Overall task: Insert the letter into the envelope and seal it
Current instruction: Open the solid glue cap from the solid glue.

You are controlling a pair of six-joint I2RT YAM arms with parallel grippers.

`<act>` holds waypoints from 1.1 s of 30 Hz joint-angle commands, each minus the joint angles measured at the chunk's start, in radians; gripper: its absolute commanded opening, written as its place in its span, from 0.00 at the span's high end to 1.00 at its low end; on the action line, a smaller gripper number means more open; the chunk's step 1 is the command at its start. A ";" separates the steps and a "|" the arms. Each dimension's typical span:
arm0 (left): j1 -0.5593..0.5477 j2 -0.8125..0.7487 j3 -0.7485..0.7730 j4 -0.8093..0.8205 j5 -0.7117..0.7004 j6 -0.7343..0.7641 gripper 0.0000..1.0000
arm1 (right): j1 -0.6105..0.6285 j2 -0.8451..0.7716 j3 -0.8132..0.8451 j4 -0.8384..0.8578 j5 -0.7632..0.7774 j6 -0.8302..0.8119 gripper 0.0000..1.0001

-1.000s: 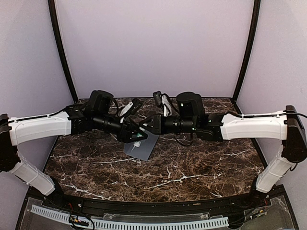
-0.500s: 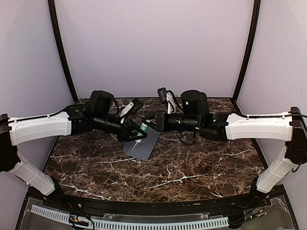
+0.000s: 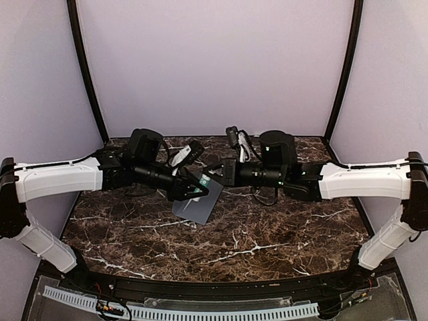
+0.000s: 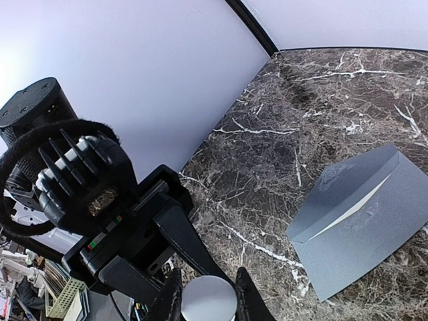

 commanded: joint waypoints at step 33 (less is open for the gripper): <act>-0.004 -0.004 -0.030 -0.042 -0.144 -0.022 1.00 | -0.104 -0.409 -0.162 -0.316 0.477 -0.005 0.97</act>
